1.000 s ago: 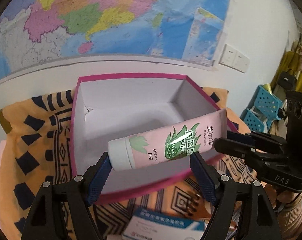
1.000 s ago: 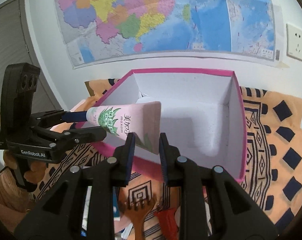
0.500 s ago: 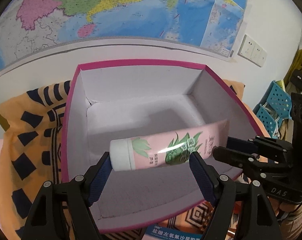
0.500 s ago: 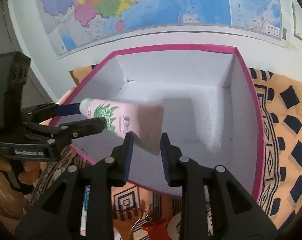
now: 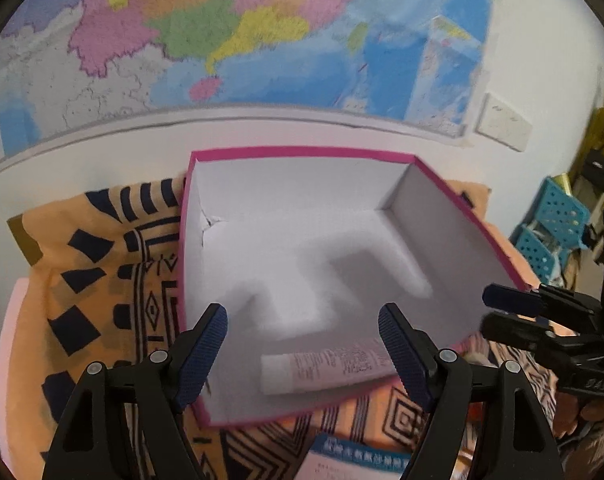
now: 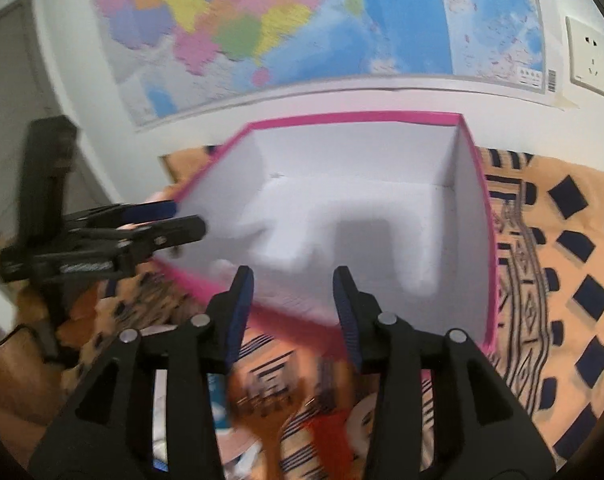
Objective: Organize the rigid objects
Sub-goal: 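Move the right gripper to the blue-and-white levofloxacin medicine box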
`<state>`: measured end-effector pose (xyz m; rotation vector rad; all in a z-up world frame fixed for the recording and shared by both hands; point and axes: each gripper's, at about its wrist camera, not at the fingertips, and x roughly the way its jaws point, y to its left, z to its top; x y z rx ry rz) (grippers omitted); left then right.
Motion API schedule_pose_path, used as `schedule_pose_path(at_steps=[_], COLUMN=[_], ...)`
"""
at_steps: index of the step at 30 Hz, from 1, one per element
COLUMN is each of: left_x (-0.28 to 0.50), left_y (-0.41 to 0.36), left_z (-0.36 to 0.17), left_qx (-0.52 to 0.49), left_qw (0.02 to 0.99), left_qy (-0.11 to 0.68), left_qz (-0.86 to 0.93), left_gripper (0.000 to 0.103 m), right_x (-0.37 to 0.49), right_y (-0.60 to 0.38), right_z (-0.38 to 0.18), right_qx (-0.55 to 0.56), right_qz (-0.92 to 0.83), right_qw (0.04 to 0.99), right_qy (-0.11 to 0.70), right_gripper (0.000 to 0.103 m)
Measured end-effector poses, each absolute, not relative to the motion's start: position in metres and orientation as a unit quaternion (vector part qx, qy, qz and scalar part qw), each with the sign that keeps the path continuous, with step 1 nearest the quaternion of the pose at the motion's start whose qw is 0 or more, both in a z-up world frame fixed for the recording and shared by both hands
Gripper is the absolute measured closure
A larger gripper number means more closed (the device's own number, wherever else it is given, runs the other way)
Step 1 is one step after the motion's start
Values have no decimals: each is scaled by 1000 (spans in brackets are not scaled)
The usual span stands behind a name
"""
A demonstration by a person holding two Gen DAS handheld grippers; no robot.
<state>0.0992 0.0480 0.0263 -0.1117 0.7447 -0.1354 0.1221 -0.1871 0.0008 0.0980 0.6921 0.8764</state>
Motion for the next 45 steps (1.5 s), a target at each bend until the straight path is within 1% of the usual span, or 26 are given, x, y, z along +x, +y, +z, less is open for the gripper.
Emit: schedule_pose_path(at_steps=[3,7,12,18,27,33,44,45], left_x=[77,49,30,28,30,29,27,26], left_y=[50,53,50,50,48,45,38,39], left_z=[32,30,13,-15,-35,-42,-43,-43], left_qx=[-47,-42,-32,-44,-54,-56,-78,-81], left_qw=[933,936,930,916,901,893,887,886], left_qy=[348,338,355,390,419,431,429,430], left_qz=[-82,-83,-88,-83,-97,-117,-150,-152], left_gripper=[23,23,23,23,23,23,24,25], right_x=[101,74,57,48,40,47,51,52], right_y=[-195,-201,-199,-192,-182,-181,-178,-178], right_z=[3,-4,-22,-43,-67,-68,-68,-68], right_qx=[50,59,70,84,107,125,130,130], right_qz=[442,477,488,489,501,503,502,501], right_qw=[837,814,795,772,736,730,735,736], right_qy=[320,327,354,397,443,445,437,436], right_gripper=[56,55,55,55,55,55,55,55])
